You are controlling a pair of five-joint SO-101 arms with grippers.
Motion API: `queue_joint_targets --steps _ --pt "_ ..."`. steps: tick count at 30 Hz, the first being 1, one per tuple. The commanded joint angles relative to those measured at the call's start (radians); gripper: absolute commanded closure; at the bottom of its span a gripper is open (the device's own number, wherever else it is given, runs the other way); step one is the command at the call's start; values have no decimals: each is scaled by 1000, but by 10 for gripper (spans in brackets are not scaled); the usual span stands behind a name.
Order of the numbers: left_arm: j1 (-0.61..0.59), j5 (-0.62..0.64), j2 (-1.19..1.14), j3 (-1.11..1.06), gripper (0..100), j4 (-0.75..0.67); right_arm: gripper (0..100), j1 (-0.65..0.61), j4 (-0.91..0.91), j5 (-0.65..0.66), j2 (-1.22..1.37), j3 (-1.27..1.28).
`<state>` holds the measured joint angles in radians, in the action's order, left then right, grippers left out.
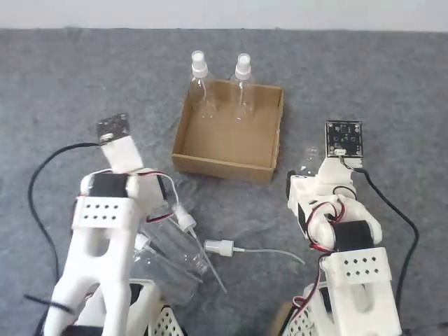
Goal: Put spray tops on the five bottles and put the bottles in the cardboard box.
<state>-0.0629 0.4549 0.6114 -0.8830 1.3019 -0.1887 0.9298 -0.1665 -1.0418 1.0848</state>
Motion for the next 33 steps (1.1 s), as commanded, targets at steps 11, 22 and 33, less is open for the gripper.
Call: queue_joint_targets --steps 11,22,33 --pt "170 49 -12 10 827 -17 902 15 -19 -14 -25 -5" --pt "239 75 -12 -111 826 -126 902 15 -18 -14 -25 -5" --pt "239 75 -60 -105 824 -135 902 15 -15 -14 -25 -5"
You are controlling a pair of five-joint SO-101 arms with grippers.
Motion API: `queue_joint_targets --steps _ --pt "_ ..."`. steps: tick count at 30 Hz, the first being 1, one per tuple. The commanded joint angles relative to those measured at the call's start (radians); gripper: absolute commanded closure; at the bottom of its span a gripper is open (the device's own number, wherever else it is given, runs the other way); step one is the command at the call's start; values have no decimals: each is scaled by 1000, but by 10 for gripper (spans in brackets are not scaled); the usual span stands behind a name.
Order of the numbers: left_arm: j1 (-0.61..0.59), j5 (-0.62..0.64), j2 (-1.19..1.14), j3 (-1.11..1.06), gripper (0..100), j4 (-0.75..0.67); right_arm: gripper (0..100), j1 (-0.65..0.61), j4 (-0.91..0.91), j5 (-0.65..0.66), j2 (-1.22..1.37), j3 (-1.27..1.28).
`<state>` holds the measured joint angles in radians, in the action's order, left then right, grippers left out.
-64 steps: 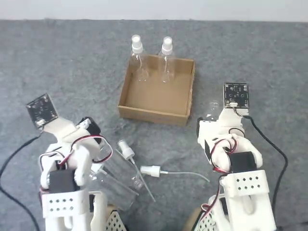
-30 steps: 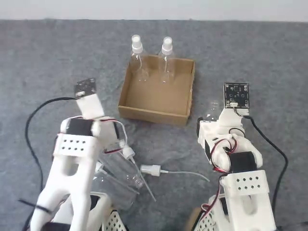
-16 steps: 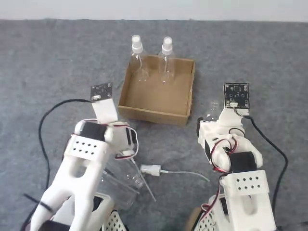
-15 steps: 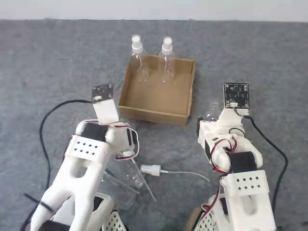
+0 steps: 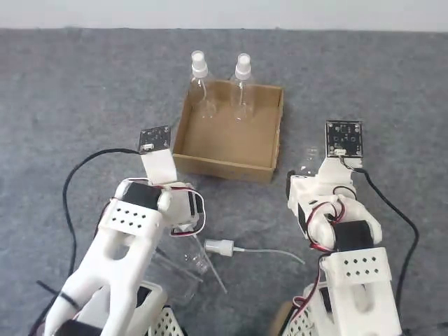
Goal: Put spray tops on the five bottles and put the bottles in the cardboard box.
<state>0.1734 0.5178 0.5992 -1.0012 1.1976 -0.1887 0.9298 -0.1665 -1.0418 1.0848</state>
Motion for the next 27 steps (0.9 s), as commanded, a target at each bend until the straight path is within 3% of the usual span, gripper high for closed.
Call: queue_joint_targets --steps 1,9,12,15,20,27 --pt "3 12 -81 16 825 -43 902 15 -15 -14 -25 -5" --pt "-5 15 -407 145 827 -86 902 15 -22 -14 -33 12" --pt "-5 71 -479 193 827 -89 902 15 -22 -14 -33 12" --pt "-6 95 -511 226 842 -89 902 15 -22 -14 -33 12" --pt "-6 97 -512 245 997 -104 902 15 -22 -14 -33 14" --pt "-6 97 -505 249 989 -104 902 15 -22 -14 -35 14"
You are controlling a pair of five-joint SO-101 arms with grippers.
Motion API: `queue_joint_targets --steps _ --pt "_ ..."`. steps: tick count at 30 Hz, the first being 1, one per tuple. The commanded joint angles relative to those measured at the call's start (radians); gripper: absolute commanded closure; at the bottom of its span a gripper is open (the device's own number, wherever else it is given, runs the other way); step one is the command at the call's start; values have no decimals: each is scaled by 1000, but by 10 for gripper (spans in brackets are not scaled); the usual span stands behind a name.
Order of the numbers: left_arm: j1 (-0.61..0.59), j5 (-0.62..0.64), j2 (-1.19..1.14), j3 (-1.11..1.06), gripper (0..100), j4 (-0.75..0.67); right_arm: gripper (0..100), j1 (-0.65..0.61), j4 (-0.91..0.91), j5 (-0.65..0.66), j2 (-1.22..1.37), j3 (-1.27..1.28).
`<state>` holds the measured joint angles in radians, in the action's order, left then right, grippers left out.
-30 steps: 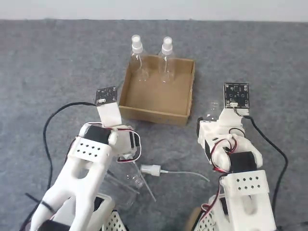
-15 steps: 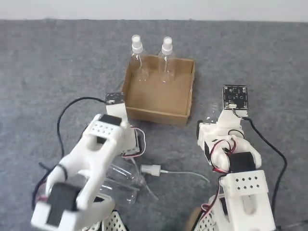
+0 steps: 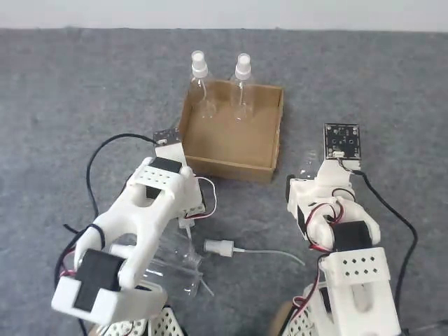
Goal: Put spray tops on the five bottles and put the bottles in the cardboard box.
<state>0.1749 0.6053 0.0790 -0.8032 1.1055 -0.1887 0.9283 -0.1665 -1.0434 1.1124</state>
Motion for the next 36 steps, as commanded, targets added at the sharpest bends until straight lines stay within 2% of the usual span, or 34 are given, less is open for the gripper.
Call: queue_joint_targets --steps 1,11,21,36 --pt "-8 9 29 51 989 -11 902 15 -21 -14 -33 -14" --pt "-8 8 288 47 989 31 902 15 -21 -14 -33 -14" --pt "-8 6 399 54 989 31 902 15 -21 -14 -33 -14" --pt "-8 0 717 48 989 40 902 13 -21 -14 -33 -12"
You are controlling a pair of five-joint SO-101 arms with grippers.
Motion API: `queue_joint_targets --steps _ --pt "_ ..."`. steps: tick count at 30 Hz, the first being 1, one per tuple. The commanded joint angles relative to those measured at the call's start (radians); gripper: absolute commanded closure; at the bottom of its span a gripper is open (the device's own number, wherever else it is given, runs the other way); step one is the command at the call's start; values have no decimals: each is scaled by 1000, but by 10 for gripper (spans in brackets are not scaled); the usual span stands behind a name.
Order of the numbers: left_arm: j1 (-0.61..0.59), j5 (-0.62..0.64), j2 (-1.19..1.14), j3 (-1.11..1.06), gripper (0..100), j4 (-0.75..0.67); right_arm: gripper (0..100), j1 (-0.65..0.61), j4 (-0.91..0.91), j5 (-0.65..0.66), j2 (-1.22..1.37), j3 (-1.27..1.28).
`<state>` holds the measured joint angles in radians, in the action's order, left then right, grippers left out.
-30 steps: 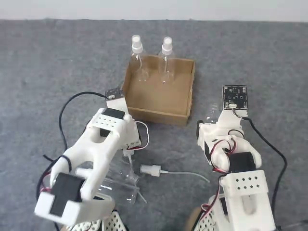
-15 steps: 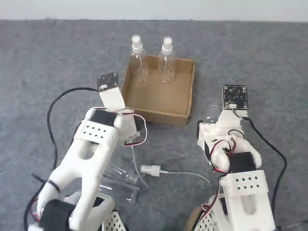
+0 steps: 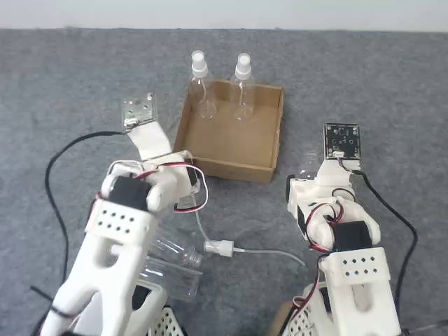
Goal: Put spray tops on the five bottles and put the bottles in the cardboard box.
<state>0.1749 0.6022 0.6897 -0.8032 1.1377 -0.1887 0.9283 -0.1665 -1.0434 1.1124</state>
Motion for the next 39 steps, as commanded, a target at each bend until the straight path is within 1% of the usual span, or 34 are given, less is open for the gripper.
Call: queue_joint_targets --steps 1,4,15,18,21,23,26,30,36,39 --pt "-8 -9 120 48 989 8 902 13 -21 -14 -33 -12" --pt "-8 -35 158 48 989 9 902 13 -21 -14 -33 -12" --pt "-8 -37 328 56 989 2 902 5 -16 -12 -33 -12" --pt "-8 -37 379 48 989 -41 902 5 -16 -12 -33 -12" --pt "-41 -26 414 47 989 -60 902 5 -18 -2 -33 -12" --pt "-60 12 425 47 989 -63 902 4 -16 41 -33 -12" --pt "-66 46 436 31 989 -66 902 -18 -16 63 -33 -12" --pt "-66 48 436 30 989 -66 902 -76 -16 66 -35 -11" --pt "-68 49 436 27 989 -97 902 -101 -13 72 -38 -12" --pt "-68 49 436 27 989 -98 902 -101 1 112 -85 -3"
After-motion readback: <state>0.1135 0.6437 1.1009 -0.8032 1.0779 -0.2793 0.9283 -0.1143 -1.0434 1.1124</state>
